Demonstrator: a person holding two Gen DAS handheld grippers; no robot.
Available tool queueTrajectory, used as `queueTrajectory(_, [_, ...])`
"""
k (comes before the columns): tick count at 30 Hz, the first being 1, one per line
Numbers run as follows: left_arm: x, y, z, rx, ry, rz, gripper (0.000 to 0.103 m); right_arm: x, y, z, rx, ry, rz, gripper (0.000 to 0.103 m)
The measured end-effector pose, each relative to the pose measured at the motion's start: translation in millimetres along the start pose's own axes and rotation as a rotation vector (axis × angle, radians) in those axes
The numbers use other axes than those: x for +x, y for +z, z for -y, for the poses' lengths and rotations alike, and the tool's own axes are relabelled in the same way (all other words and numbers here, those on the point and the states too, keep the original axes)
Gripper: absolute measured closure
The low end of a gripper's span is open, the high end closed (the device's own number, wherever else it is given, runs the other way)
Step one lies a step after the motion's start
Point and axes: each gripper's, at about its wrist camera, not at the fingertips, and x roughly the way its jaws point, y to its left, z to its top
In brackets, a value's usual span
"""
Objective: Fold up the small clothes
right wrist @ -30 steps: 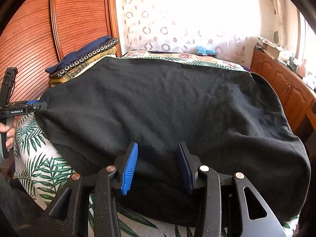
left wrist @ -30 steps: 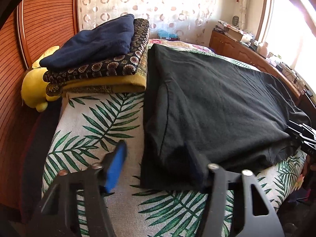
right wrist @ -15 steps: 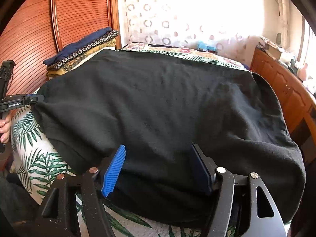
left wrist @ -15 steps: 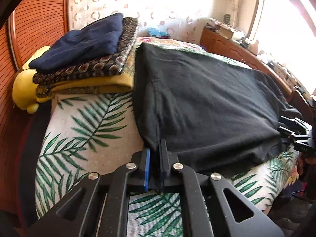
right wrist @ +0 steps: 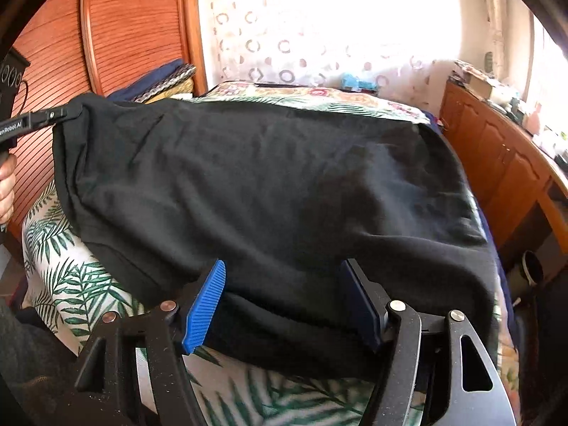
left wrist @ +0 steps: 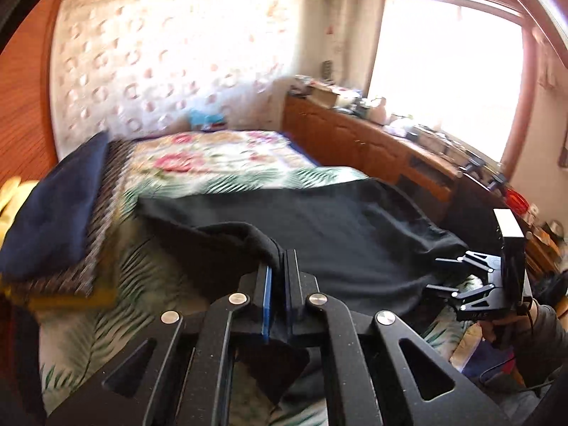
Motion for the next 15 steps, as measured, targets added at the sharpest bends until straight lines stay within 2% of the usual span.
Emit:
queueTrajectory(3, [14.2,13.3,17.6,0.031,-0.050,0.003,0.097,-7.6,-2.9,7.5,0.025,0.006,0.005,0.034])
queueTrajectory(6, [26.0,27.9,38.8,0.069,-0.099,0.007,0.097,-17.3,-7.8,14.9,0.043,-0.033,0.022,0.034])
queueTrajectory(9, [36.1,47.2,64.8,0.118,-0.148,0.011,0.097,-30.9,-11.6,20.9,0.062,-0.023,0.051,0.034])
queueTrajectory(15, [48.0,70.8,113.2,0.196,-0.244,0.004,0.097,-54.9,-20.2,36.1,0.096,-0.065,0.095,0.034])
